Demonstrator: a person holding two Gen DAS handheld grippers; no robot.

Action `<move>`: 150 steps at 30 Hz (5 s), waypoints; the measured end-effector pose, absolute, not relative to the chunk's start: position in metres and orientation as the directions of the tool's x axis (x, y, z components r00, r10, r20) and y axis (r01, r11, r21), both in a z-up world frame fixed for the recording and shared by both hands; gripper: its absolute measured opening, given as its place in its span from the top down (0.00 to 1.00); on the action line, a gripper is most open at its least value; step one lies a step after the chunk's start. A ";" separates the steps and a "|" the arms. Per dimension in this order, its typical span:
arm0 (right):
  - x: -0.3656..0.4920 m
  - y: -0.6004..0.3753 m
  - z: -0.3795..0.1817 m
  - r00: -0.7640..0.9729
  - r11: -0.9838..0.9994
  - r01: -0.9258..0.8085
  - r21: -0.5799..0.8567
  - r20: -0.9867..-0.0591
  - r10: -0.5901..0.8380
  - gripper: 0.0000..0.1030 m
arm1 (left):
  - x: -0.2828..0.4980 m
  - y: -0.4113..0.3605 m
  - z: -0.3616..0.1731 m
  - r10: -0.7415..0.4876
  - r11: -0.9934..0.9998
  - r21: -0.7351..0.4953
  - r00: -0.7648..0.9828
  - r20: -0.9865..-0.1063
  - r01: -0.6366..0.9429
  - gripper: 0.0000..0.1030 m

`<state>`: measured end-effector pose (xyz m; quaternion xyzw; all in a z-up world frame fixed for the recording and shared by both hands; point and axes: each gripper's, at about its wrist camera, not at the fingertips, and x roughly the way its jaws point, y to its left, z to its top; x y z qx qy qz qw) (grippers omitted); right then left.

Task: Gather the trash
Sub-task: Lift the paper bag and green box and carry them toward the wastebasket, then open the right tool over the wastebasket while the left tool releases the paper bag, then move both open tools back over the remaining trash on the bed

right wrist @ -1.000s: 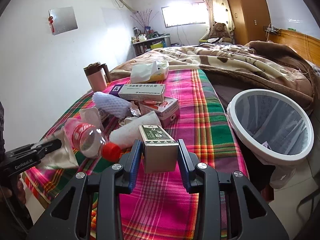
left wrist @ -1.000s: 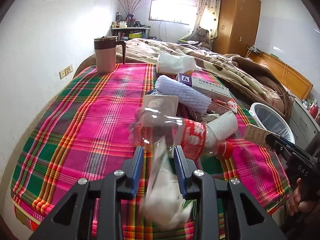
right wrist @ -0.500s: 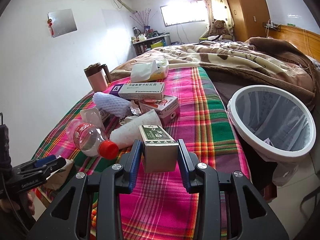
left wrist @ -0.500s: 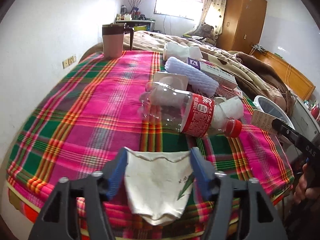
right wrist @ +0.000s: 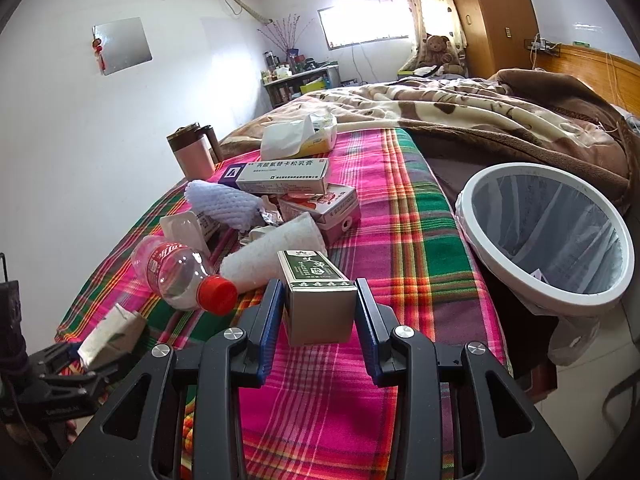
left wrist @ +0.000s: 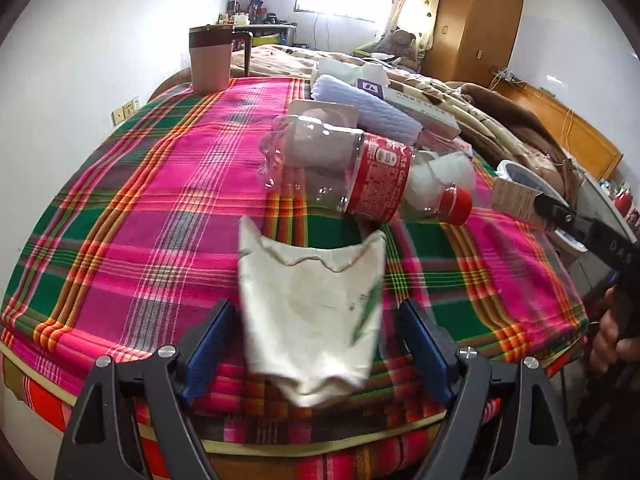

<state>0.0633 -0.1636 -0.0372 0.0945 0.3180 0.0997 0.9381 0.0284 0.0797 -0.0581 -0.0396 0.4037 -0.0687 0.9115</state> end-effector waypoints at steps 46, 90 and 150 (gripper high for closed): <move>0.052 -0.281 0.004 0.877 0.963 0.159 0.217 -0.479 -0.037 0.65 | 0.091 -0.112 0.031 -0.455 0.865 -0.104 0.679 -0.576 0.491 0.57; 0.074 -0.345 -0.017 0.778 0.937 0.329 0.120 -0.596 -0.197 0.43 | 0.119 -0.209 0.018 -0.502 0.812 -0.105 0.596 -0.627 0.574 0.23; 0.104 -0.243 -0.019 0.808 0.983 0.175 0.057 -0.579 -0.110 0.42 | 0.088 0.039 -0.014 -0.163 0.986 -0.144 0.720 -0.675 0.088 0.21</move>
